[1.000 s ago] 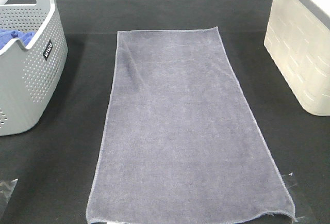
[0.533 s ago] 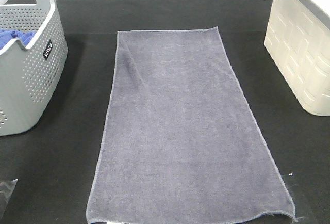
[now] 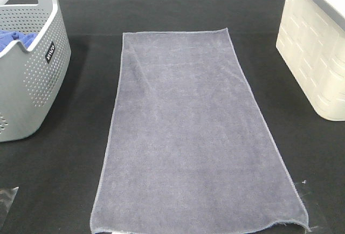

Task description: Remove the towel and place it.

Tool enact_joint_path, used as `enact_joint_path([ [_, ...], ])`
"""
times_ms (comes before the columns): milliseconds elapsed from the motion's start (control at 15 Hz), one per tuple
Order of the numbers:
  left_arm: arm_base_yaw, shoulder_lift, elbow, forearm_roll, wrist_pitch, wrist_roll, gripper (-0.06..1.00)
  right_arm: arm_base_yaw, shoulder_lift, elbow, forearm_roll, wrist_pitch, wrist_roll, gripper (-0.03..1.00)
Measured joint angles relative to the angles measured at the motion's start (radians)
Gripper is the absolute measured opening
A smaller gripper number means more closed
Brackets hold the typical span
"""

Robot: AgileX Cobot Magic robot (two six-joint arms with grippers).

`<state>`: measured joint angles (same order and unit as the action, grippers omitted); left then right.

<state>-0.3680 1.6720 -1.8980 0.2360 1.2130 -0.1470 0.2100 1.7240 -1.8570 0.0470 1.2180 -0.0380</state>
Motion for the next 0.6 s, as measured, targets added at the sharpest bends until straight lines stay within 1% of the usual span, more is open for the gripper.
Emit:
enact_joint_path([
  [67,0.0,-0.08,0.11,-0.006,0.0,0.0,0.62,0.0,-0.067,0.101,0.0,-0.001,0.0,0.71],
  [133,0.0,-0.201,0.267,-0.024,-0.001,0.0,0.62,0.0,-0.17,0.254,-0.001,0.0,0.0,0.71],
  [400,0.0,-0.491,0.708,-0.062,0.002,0.0,0.62,0.0,-0.422,0.626,0.0,0.0,0.0,0.71],
  [533,0.0,-0.644,0.92,-0.102,-0.003,0.0,0.62,0.0,-0.547,0.806,0.0,0.001,0.0,0.71],
  [600,0.0,-0.717,1.004,-0.121,-0.022,0.001,0.62,0.0,-0.601,0.893,0.0,0.001,0.0,0.71],
])
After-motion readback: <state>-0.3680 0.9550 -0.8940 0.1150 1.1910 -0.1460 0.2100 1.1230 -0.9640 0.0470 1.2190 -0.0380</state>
